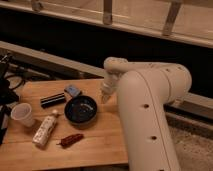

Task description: Drag the ceramic bowl in a circle

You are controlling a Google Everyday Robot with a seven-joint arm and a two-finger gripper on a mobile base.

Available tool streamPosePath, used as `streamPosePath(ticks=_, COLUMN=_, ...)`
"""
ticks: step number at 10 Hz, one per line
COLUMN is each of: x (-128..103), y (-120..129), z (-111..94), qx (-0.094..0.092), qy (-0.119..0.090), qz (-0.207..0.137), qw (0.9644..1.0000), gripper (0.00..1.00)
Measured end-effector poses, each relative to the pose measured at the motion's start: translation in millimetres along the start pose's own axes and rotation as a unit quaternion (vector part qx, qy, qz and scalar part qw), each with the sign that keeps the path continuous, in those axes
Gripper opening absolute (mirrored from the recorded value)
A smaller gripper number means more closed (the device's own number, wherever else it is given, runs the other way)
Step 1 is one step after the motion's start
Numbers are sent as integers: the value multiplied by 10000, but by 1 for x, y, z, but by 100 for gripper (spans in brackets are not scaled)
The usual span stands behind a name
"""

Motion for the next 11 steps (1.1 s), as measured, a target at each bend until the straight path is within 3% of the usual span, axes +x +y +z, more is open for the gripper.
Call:
streamPosePath(ticks=2, x=3, y=-3, z=8, qx=-13, qy=63, qz=36, qw=10000, gripper=0)
streamPosePath(ticks=4, x=4, y=16, z=8, qx=46, qy=66, qz=-136, qw=9999, gripper=5)
streamPosePath(ticks=6, x=6, y=41, z=2, qx=137, qy=29, qz=-376, qw=9992, gripper=20)
streamPosePath(ticks=7, x=9, y=68, z=-6, qx=212, qy=-30, qz=-647, qw=9977, gripper=35)
streamPosePath(ticks=8, x=10, y=78, z=-10, qx=238, qy=-55, qz=-748, qw=9969, gripper=43)
streamPosePath(ticks=11, x=18, y=81, z=-3, qx=487, qy=77, qz=-806, qw=9955, gripper=68)
